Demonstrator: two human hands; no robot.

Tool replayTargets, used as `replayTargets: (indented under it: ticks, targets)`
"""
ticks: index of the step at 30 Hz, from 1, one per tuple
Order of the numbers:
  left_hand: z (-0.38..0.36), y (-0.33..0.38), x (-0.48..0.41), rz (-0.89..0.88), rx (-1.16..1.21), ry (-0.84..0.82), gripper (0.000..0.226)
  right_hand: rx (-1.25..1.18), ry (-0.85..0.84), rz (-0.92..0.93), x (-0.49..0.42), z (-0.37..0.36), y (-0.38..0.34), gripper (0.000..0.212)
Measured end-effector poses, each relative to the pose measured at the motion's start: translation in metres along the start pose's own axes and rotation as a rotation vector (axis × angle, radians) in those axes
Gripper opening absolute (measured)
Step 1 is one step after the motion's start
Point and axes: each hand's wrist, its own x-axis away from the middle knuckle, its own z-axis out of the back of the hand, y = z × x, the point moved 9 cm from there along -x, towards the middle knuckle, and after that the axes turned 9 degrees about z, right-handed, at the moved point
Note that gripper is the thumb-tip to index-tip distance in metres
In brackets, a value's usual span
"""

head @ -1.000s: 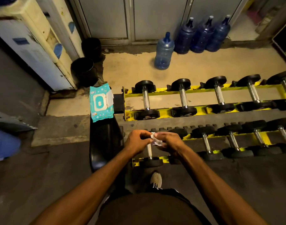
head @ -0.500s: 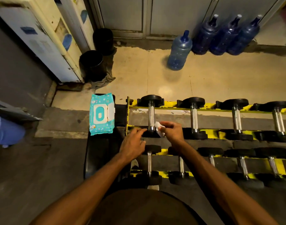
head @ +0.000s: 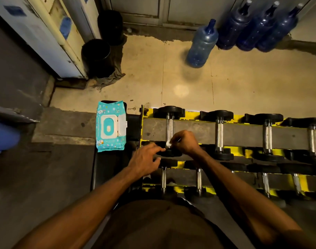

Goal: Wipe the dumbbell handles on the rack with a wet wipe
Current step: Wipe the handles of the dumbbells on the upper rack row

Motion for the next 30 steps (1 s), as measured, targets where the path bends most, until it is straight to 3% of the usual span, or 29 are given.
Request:
replayTargets:
  ticks: [3, 7, 13, 17, 21, 27, 30]
  targets:
    - [-0.001, 0.002, 0.003, 0.016, -0.002, 0.009, 0.043, 0.012, -0.178, -0.031, -0.005, -0.001, 0.009, 0.011]
    - [-0.002, 0.006, 0.007, 0.041, -0.008, 0.032, 0.045, -0.104, 0.065, -0.116, 0.001, 0.005, 0.029, 0.013]
    - [-0.004, 0.009, 0.015, 0.068, -0.045, 0.058, 0.053, -0.230, -0.113, -0.255, 0.002, -0.022, 0.041, 0.010]
    - [-0.004, 0.012, 0.014, 0.076, -0.074, 0.060, 0.052, -0.294, -0.139, -0.320, 0.003, -0.024, 0.042, 0.016]
    - [-0.003, 0.009, 0.010, 0.086, -0.047, 0.072, 0.046, -0.368, -0.102, -0.298, 0.006, -0.007, 0.047, 0.003]
    - [-0.002, 0.011, 0.008, 0.084, -0.025, 0.082, 0.043, -0.214, 0.144, -0.249, 0.005, -0.007, 0.037, 0.021]
    - [-0.001, 0.007, 0.009, 0.100, -0.014, 0.083, 0.043, -0.190, 0.085, -0.157, 0.005, -0.007, 0.030, 0.017]
